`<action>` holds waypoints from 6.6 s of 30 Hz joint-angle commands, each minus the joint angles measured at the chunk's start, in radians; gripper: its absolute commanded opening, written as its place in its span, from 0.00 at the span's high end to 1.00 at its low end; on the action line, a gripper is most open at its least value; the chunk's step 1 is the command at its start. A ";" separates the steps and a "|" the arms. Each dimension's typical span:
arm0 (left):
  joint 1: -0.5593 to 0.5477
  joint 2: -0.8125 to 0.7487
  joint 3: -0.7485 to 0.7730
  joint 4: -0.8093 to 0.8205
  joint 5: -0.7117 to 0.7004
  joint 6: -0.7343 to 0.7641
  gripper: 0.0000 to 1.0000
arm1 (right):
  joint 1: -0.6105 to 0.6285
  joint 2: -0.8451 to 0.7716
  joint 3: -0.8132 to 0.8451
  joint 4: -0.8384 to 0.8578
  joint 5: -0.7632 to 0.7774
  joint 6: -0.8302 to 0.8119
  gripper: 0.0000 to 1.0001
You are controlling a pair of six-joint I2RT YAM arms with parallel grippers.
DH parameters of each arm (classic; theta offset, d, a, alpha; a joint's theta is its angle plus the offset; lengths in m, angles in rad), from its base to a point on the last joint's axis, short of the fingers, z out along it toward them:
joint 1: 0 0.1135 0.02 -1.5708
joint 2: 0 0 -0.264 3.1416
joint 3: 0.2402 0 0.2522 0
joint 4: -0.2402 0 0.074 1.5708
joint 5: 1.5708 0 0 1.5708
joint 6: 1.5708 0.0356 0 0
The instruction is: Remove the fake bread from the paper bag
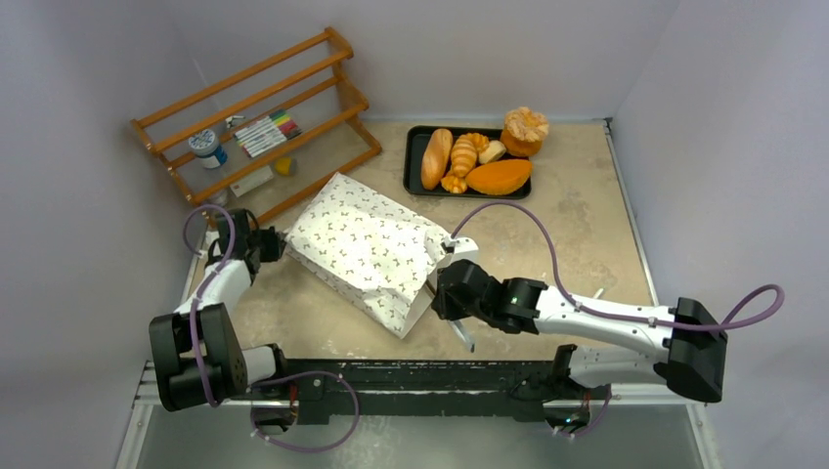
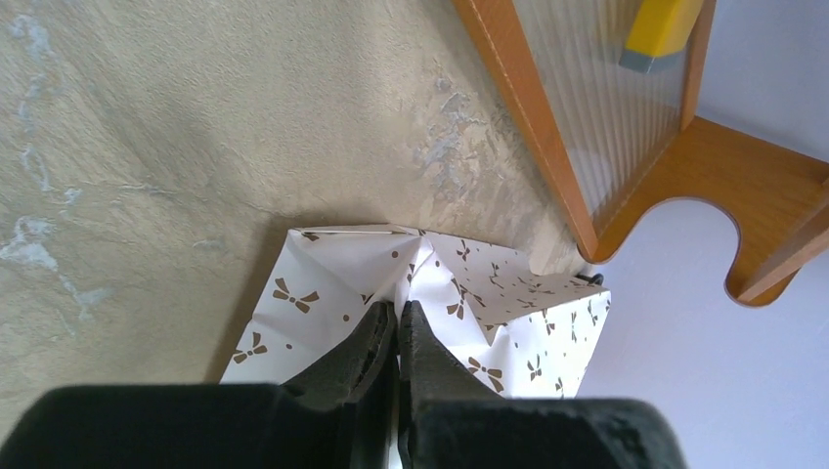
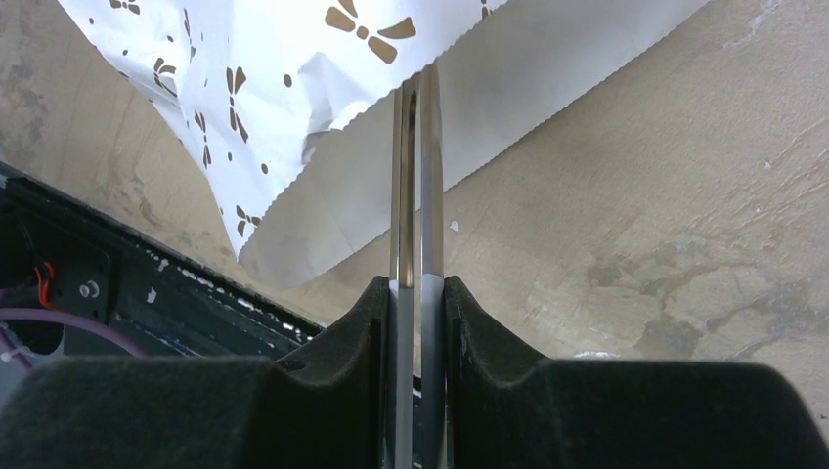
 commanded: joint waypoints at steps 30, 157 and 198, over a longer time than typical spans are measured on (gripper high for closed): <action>-0.041 -0.261 0.320 -0.065 -0.174 0.353 1.00 | 0.004 0.120 0.114 0.110 0.029 -0.048 1.00; -0.276 -0.238 0.317 -0.403 -0.399 0.576 0.56 | 0.065 -0.124 0.086 -0.143 -0.090 -0.077 0.89; -0.276 -0.199 0.226 -0.336 -0.318 0.552 0.58 | 0.069 -0.072 0.043 -0.136 -0.285 -0.149 0.75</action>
